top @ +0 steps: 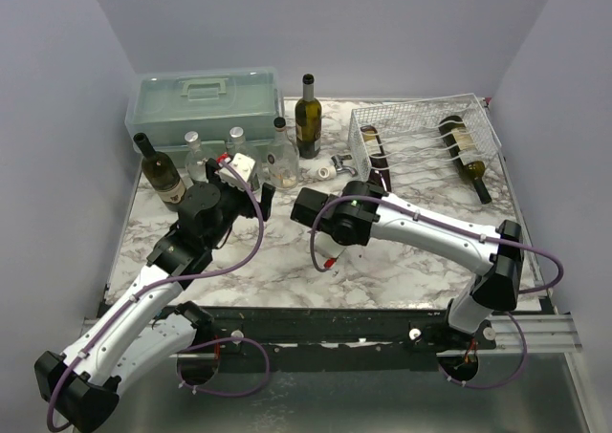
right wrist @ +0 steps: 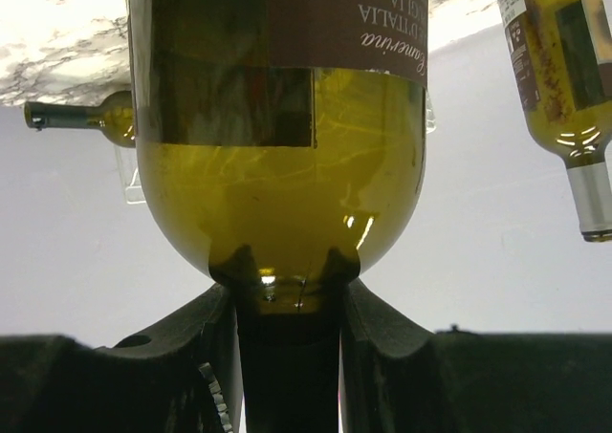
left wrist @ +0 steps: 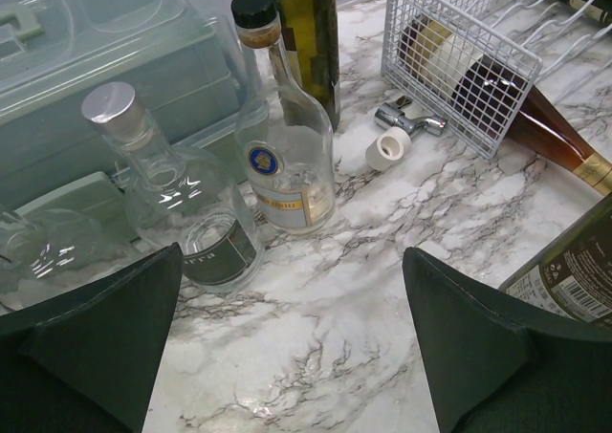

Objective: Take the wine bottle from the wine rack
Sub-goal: Place the wine bottle at the center of the board.

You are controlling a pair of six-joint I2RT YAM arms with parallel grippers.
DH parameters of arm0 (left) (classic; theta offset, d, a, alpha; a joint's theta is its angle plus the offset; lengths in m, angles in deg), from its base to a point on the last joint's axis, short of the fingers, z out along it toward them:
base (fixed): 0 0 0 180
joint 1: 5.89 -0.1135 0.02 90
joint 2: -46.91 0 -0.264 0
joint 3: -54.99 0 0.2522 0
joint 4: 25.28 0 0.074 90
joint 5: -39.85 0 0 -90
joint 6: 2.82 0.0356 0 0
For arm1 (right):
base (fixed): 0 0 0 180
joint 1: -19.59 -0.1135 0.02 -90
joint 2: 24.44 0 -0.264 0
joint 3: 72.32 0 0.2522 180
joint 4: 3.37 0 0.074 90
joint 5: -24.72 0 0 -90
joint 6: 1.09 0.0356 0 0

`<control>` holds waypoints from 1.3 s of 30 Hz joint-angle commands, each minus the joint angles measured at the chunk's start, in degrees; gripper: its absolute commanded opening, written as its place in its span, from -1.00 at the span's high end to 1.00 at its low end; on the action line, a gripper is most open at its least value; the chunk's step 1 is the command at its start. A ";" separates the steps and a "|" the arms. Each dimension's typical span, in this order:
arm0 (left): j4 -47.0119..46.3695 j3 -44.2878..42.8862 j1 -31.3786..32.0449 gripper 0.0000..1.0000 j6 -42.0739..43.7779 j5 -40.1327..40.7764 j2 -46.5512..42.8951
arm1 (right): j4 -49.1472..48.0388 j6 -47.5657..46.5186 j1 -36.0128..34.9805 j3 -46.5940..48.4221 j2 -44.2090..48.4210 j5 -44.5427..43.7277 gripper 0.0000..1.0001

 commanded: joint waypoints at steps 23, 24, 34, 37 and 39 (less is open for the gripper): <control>0.19 -1.24 -0.50 -0.97 0.78 -0.76 -1.63 | 0.50 -2.65 -3.28 -1.52 -4.46 -4.67 0.34; 0.18 -1.20 -0.50 -0.97 0.76 -0.76 -1.62 | 0.51 -2.59 -3.43 -1.52 -4.79 -4.76 0.31; 0.09 -1.12 -0.58 -0.97 0.75 -0.94 -1.77 | 0.56 -0.88 -4.82 0.91 -7.56 -6.98 -0.20; 0.09 -1.11 -0.66 -0.98 0.78 -0.94 -1.80 | 0.53 -0.79 -5.70 1.12 -7.58 -6.90 -0.26; 0.09 -1.11 -0.69 -0.97 0.78 -1.02 -1.81 | 0.50 -0.79 -6.24 1.13 -7.48 -6.99 -0.26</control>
